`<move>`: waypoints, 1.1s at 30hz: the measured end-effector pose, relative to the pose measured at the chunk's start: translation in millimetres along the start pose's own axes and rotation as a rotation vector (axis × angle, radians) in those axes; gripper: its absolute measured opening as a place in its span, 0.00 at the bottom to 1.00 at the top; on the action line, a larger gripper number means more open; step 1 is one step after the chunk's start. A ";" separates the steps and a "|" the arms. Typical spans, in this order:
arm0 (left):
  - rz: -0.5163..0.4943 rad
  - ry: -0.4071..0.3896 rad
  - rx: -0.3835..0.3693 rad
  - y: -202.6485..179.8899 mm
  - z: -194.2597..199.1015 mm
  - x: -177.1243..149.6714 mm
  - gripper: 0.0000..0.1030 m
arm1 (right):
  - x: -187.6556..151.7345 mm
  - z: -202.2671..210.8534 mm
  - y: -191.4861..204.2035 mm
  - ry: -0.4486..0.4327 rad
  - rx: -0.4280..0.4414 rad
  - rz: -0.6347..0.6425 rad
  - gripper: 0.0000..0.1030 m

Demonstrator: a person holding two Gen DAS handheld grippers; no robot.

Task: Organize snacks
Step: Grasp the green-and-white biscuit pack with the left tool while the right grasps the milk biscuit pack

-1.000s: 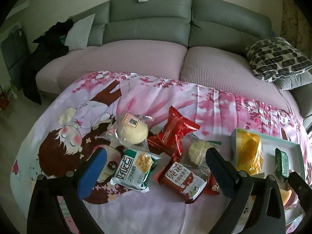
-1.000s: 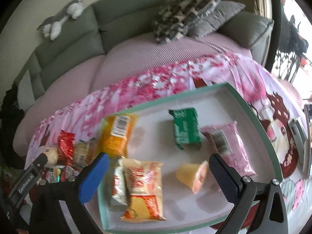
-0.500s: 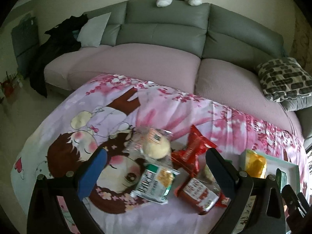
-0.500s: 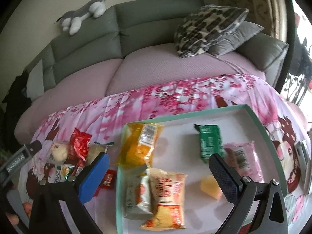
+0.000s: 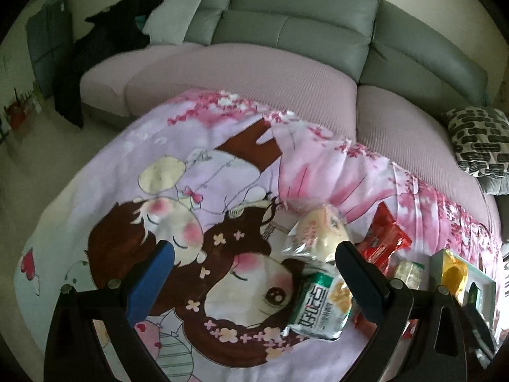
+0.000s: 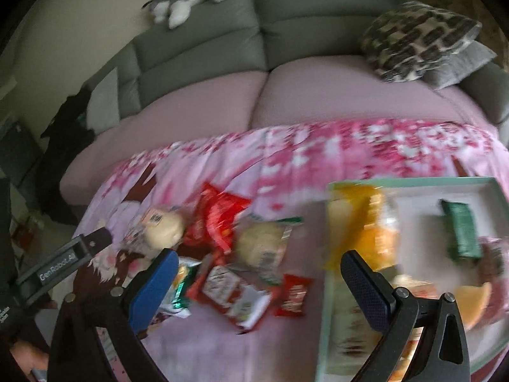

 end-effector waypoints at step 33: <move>-0.051 0.265 -0.207 -34.2 -47.7 -40.5 0.98 | -45.1 -37.7 23.8 0.244 0.018 0.183 0.64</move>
Point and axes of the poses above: each gripper's, at about its wrist camera, not at the fingertips, and z roughly against the way its jaws point, y to its left, x to its top, the point moved 4 cm from there along -z, roughly the way its jaws point
